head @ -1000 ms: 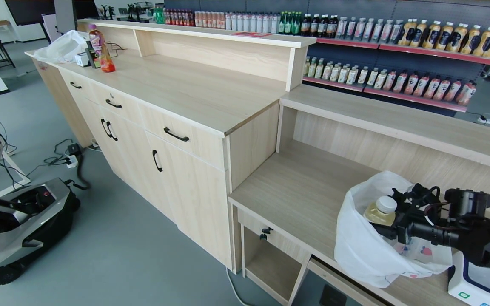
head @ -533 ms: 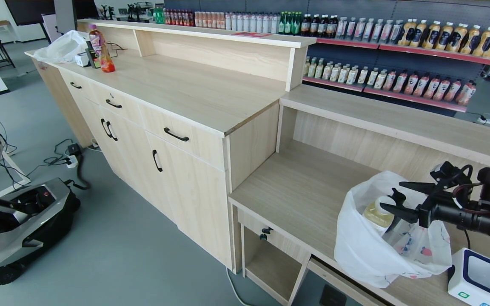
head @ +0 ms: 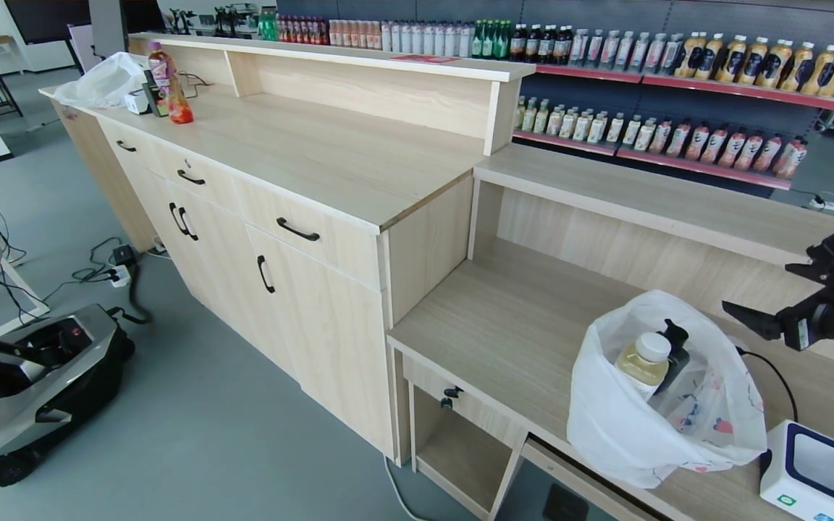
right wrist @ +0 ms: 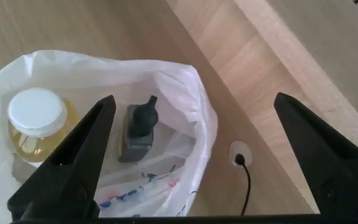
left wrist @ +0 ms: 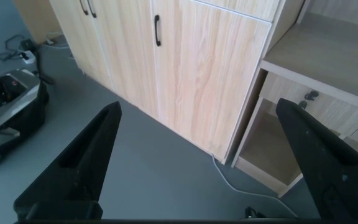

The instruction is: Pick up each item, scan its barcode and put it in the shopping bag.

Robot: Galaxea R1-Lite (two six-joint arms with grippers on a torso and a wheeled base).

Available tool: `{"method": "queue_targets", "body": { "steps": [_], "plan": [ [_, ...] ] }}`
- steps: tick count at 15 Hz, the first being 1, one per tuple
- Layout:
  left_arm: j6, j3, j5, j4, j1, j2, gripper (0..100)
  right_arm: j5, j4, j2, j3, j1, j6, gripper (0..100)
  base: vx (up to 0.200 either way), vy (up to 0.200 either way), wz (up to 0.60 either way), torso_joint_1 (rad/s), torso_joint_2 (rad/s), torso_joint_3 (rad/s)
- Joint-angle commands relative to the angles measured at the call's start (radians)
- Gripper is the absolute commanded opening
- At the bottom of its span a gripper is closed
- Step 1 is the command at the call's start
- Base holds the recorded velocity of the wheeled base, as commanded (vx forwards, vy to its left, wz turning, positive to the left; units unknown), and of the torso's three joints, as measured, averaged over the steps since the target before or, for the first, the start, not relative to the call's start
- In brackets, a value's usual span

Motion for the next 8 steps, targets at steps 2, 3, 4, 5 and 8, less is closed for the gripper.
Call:
{"method": "queue_targets", "body": {
  "steps": [2,3,4,5,8],
  "plan": [
    [0.000,0.000,0.000,0.000,0.000,0.000,100,-0.128,0.014,-0.108,-0.061,-0.002,0.088,100,0.000,0.000,-0.60,-0.002,0.00,0.000],
    [0.000,0.000,0.000,0.000,0.000,0.000,100,-0.166,0.046,-0.135,-0.063,-0.002,0.114,100,0.000,0.000,-0.60,0.012,0.01,-0.002],
    [0.000,0.000,0.000,0.000,0.000,0.000,100,-0.197,0.095,-0.176,-0.064,-0.005,0.150,100,0.000,0.000,-0.60,0.002,0.00,0.012],
    [0.000,0.000,0.000,0.000,0.000,0.000,100,-0.221,0.149,-0.216,-0.069,-0.005,0.180,100,0.000,0.000,-0.60,-0.002,0.00,0.002],
    [0.000,0.000,0.000,0.000,0.000,0.000,100,-0.246,0.401,-0.394,-0.069,-0.003,0.249,100,0.000,0.000,-0.60,0.002,0.00,0.005]
  ]
}}
